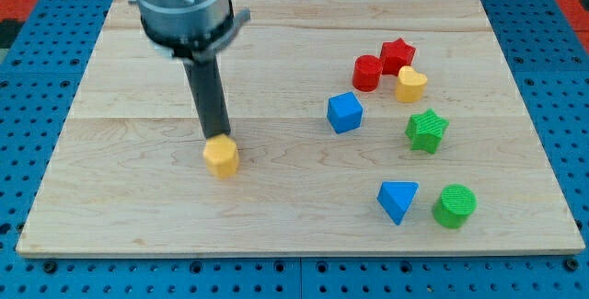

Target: Move the yellow hexagonred circle diagonal to the yellow heart

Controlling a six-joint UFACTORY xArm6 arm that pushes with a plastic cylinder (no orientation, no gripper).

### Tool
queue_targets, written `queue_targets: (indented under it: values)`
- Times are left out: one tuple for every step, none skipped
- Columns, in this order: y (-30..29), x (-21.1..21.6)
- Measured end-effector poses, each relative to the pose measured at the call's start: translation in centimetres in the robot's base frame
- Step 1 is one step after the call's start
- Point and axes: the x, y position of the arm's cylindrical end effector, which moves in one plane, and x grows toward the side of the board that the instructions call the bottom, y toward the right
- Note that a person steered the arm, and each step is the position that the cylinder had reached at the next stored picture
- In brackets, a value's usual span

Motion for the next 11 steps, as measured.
queue_targets:
  values:
    - [-1.3,2.0]
    - [-7.4,2.5]
    - [-6.8,6.6]
    - [-0.1,8.6]
    - [0.0,1.8]
    - [0.1,-5.6]
    - [5.0,-6.8]
    - [1.0,-6.3]
    - [3.5,-0.4]
    - [8.8,-2.5]
    - [7.9,-10.4]
